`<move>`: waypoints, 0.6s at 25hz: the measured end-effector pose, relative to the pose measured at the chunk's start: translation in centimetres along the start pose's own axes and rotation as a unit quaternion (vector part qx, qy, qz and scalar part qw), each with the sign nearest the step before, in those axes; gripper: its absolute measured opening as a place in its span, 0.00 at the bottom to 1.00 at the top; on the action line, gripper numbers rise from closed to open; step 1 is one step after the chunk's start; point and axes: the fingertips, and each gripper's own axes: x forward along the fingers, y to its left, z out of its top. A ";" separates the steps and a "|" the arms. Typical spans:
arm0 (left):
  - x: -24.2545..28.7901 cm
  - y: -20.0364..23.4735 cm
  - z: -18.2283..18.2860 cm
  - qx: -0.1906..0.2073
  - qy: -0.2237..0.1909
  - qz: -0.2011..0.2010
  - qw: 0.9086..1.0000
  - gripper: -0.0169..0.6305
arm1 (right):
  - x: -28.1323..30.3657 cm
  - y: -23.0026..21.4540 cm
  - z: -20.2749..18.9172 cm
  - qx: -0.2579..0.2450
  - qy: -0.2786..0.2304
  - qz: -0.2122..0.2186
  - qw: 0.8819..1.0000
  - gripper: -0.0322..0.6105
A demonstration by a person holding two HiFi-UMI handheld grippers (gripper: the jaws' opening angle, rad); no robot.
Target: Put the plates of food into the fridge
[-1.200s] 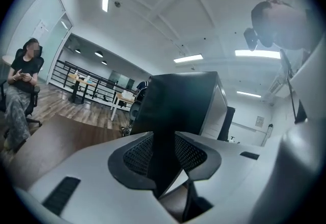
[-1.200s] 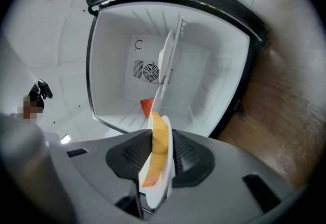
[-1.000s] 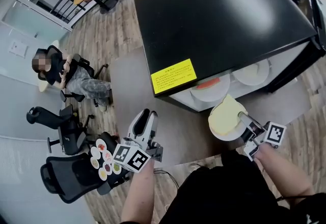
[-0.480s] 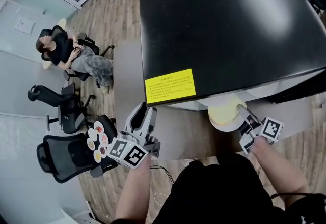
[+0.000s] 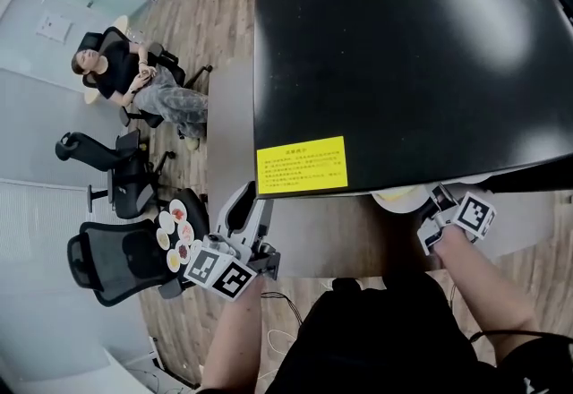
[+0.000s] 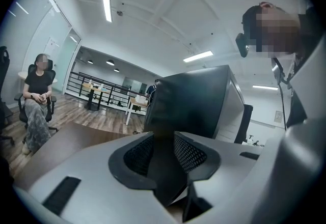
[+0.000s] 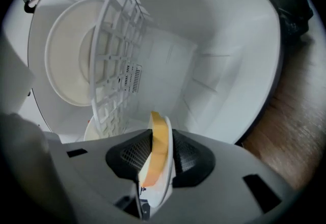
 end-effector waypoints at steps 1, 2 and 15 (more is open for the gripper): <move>-0.1 0.0 0.1 0.002 0.000 0.001 1.000 0.23 | 0.6 0.1 0.1 -0.004 0.000 0.006 1.000 0.23; -0.3 0.0 0.2 0.004 0.001 0.003 1.000 0.23 | 1.0 0.0 0.2 -0.007 -0.001 0.007 1.000 0.23; -2.7 0.8 0.8 0.019 0.007 0.032 0.999 0.23 | 2.0 -3.4 1.4 -0.009 -0.057 -0.128 0.990 0.23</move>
